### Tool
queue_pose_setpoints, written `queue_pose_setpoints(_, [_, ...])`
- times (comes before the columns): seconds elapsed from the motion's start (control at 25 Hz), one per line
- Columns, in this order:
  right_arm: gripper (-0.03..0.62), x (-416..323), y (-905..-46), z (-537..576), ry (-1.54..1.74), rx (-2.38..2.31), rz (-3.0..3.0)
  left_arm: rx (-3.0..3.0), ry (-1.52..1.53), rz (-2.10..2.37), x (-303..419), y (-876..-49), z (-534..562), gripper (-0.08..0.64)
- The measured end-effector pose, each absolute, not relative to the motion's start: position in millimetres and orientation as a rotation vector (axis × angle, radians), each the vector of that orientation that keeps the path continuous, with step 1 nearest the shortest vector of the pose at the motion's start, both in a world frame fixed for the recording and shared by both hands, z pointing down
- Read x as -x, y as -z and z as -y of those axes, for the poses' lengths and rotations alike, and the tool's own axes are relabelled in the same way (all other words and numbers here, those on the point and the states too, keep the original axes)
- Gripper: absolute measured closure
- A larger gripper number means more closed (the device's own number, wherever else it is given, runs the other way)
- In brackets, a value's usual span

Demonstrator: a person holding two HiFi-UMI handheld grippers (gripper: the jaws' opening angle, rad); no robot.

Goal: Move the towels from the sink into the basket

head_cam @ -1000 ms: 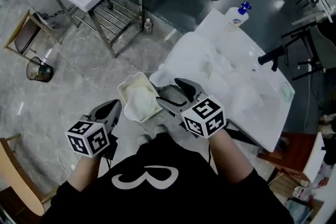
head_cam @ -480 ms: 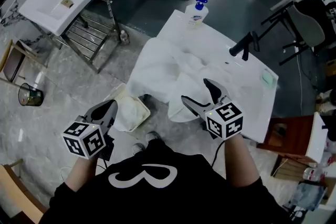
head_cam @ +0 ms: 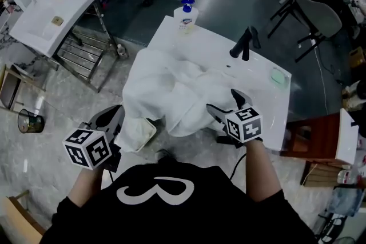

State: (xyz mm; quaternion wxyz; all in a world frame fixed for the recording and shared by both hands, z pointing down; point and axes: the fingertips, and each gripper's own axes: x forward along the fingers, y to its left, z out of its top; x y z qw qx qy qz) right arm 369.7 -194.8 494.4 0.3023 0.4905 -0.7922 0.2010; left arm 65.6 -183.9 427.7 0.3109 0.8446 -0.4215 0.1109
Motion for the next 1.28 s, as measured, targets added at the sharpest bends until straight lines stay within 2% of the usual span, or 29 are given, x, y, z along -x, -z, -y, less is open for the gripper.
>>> queue_pose_setpoints(0.12, [0.163, -381, -522, 194, -0.576, -1.248, 2.049, -2.235, -0.287, 1.12, -73, -426, 184, 0.554])
queue_pose_setpoints(0.6, [0.172, -376, -563, 191, -1.112, -1.019, 2.132, -2.241, -0.235, 1.19, -76, -416, 192, 0.554])
queue_pose_setpoints(0.92, [0.49, -355, -549, 184, -1.02, -0.811, 2.205, -2.226, -0.236, 1.214, -69, -421, 200, 0.554])
queue_pose_setpoints(1.28, [0.535, -355, -509, 182, -0.972, -0.971, 2.264, -2.245, -0.229, 1.199, -52, -412, 199, 0.554])
